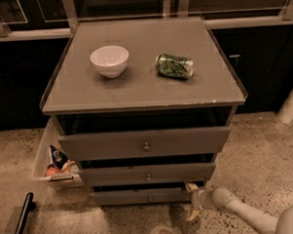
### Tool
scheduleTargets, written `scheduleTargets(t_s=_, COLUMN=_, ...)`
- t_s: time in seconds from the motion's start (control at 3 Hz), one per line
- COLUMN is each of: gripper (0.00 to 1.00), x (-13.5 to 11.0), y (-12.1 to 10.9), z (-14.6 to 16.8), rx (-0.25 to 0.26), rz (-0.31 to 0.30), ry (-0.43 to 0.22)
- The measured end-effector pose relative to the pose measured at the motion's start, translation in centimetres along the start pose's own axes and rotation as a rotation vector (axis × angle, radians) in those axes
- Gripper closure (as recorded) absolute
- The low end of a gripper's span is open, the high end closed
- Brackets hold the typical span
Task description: Open bottom drawer
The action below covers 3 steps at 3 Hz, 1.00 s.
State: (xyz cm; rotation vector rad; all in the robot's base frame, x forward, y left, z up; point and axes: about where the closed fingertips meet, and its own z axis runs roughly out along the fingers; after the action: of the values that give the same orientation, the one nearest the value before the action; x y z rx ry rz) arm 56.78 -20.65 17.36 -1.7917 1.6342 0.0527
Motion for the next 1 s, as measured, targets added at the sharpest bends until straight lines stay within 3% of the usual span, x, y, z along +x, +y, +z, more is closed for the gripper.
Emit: scheduleTargets(t_s=1.0, gripper=0.0, x=-0.2, y=-1.8, z=2.4, rx=-0.126, rz=0.066, ry=-0.091)
